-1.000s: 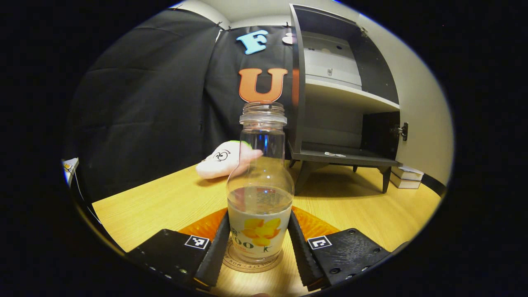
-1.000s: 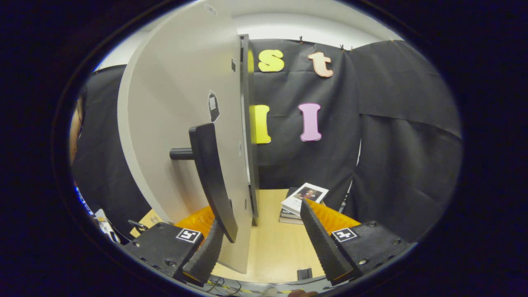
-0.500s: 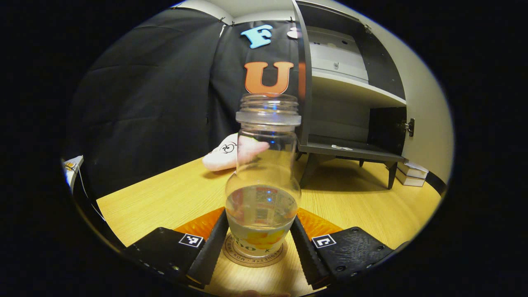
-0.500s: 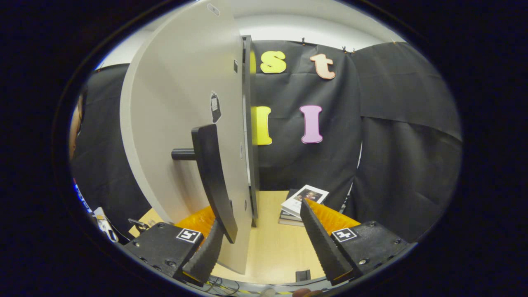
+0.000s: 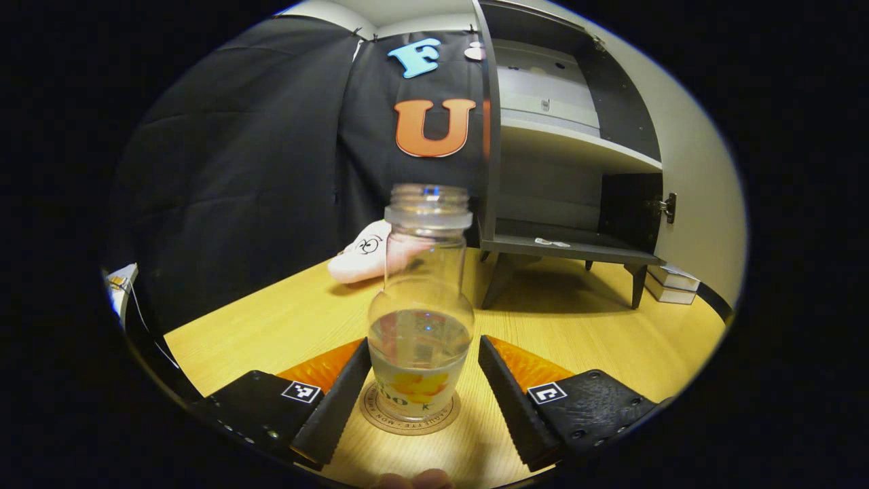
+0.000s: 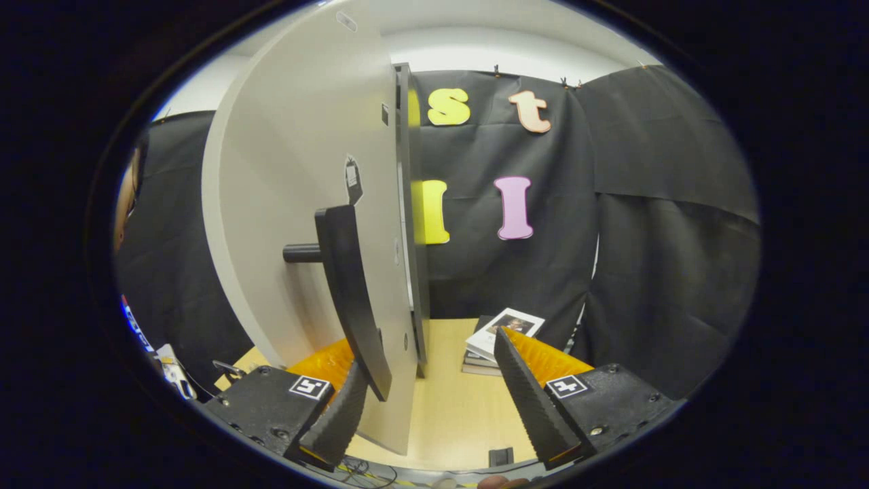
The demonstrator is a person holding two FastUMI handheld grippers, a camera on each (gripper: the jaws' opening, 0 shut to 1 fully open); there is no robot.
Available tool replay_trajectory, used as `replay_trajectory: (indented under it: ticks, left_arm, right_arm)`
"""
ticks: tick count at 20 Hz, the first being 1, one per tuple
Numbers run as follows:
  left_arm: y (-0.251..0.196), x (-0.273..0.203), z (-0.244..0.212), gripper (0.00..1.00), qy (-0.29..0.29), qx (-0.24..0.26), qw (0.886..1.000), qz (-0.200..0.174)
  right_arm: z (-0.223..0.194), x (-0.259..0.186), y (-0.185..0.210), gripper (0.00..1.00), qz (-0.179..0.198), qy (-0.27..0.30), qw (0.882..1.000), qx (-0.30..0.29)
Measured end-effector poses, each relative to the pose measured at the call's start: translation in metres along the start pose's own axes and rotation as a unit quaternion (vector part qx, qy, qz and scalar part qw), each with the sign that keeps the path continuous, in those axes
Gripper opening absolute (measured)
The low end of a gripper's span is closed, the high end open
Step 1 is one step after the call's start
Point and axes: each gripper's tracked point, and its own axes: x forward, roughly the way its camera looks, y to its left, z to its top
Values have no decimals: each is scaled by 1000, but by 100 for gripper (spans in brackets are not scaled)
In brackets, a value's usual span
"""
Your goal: Open the cabinet door with the right hand, grasp the bottle in the cabinet with the left hand and place it on the coaster, then close the cabinet door with the right hand.
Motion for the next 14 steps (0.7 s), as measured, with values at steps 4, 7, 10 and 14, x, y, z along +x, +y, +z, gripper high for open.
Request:
replay_trajectory:
  ticks: [4, 7, 10, 14]
  left_arm:
    - [-3, -6, -1, 96, 6, 16, 1000, -19]
    - [-3, -14, 13, 96, -9, 12, 1000, -15]
    - [-5, -17, 16, 96, -14, 20, 1000, -21]
    - [-1, -19, 21, 96, -16, 37, 999, -25]
  right_arm:
    - [0, -2, -6, 98, 4, -21, 1000, -2]
    - [0, -2, -6, 100, 7, -48, 999, -1]
    - [-1, -6, -6, 100, 4, -71, 997, -13]
    - [-8, -27, -10, 98, -1, -95, 995, -10]
